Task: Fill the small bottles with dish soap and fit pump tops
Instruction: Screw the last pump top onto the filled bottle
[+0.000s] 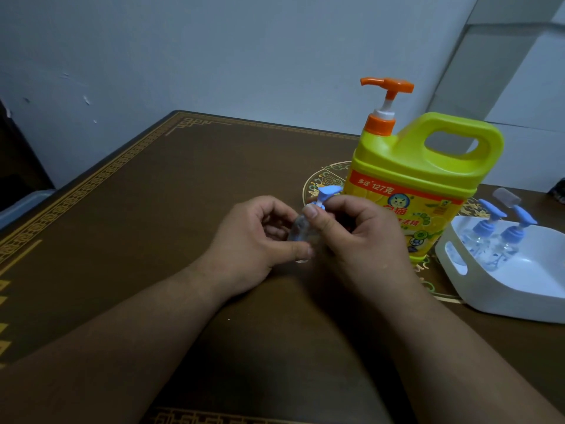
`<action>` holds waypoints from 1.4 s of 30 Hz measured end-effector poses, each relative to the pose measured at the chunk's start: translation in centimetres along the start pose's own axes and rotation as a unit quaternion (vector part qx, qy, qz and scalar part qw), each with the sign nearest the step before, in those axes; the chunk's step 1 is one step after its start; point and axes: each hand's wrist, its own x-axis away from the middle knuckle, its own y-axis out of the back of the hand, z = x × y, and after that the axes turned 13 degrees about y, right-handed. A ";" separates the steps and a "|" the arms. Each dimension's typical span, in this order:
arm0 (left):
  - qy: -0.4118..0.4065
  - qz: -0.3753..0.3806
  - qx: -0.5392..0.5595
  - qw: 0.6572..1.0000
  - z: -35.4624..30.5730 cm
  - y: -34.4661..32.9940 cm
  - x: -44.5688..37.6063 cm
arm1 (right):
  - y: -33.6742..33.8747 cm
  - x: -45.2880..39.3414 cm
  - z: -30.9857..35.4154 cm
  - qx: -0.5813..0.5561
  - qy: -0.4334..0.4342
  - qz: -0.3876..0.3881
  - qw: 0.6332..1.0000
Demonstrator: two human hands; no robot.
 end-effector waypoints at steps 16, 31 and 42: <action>0.035 -0.025 -0.070 0.997 -0.4 -1.6 1.3 | -0.5 0.5 1.0 0.134 -0.047 -0.009 0.990; 0.074 0.124 0.133 0.981 -7.9 -13.0 6.4 | 14.8 2.0 7.8 0.300 -0.097 -0.002 0.949; 0.280 0.205 0.301 0.888 -5.5 -18.8 6.5 | 24.3 2.0 6.4 0.366 -0.189 -0.027 0.911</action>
